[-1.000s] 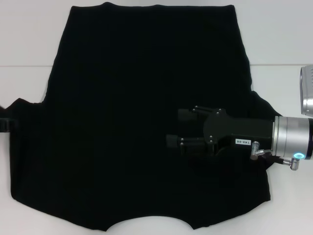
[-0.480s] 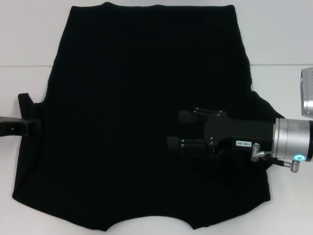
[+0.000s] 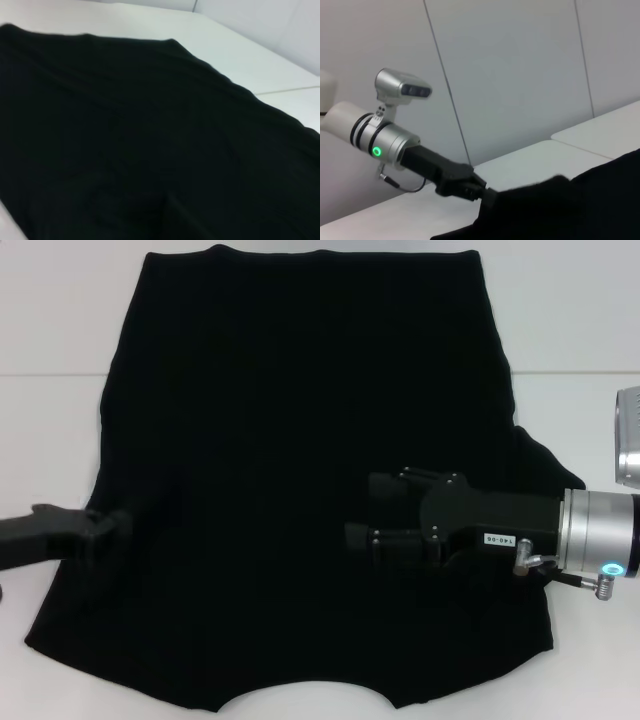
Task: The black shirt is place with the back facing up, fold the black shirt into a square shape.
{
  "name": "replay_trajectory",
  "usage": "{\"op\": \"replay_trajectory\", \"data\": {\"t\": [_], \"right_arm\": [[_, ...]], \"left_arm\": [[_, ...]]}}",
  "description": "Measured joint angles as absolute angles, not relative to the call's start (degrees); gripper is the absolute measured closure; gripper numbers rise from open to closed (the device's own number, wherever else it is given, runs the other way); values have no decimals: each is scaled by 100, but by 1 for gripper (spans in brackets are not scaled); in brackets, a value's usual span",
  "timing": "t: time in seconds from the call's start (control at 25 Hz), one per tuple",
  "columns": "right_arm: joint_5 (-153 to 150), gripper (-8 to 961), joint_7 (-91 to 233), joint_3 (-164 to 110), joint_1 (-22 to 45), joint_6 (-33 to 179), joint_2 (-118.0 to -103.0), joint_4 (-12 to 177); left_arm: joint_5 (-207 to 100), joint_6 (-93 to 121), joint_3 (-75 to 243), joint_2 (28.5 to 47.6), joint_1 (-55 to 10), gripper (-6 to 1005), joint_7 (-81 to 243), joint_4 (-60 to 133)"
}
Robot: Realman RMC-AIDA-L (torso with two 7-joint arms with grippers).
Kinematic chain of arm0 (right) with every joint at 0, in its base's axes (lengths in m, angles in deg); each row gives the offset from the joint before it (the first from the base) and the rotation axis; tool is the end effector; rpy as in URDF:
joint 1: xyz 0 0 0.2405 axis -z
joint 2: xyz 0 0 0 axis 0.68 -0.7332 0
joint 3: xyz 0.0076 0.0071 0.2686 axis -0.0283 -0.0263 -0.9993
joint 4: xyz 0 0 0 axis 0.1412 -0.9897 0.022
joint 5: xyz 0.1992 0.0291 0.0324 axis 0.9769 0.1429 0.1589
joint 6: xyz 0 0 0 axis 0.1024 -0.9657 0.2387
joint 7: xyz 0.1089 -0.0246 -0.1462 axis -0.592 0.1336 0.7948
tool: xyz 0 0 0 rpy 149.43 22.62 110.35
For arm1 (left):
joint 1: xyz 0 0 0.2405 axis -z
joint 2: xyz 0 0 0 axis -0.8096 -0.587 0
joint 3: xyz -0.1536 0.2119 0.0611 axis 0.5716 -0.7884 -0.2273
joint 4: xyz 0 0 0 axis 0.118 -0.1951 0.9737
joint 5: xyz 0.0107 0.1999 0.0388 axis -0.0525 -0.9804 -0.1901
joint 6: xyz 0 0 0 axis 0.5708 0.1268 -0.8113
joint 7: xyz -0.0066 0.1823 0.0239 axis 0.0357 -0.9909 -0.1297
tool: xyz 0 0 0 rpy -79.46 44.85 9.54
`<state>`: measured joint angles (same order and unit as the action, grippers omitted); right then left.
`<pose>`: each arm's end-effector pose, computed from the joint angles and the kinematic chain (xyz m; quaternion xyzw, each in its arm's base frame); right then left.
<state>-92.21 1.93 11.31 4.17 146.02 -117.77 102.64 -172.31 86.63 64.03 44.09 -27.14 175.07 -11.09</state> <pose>0.2028 0.3642 -0.0888 -0.9351 0.1874 0.2836 0.1000 -0.3305 0.3553 0.0061 -0.8705 -0.3801 -0.1547 0.2716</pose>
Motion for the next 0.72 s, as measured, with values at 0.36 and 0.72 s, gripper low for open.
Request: {"op": "replay_trajectory", "data": {"t": [0.36, 0.72], "right_arm": [[-9223, 39, 191, 1128, 403, 14545, -11770, 10258], [-9220, 42, -74, 960, 421, 14344, -11659, 10336]], "left_arm": [[-17175, 8630, 6403, 4477, -2612, 968, 17468, -738], [-17040, 9967, 6335, 4432, -2429, 725, 17391, -708]]}}
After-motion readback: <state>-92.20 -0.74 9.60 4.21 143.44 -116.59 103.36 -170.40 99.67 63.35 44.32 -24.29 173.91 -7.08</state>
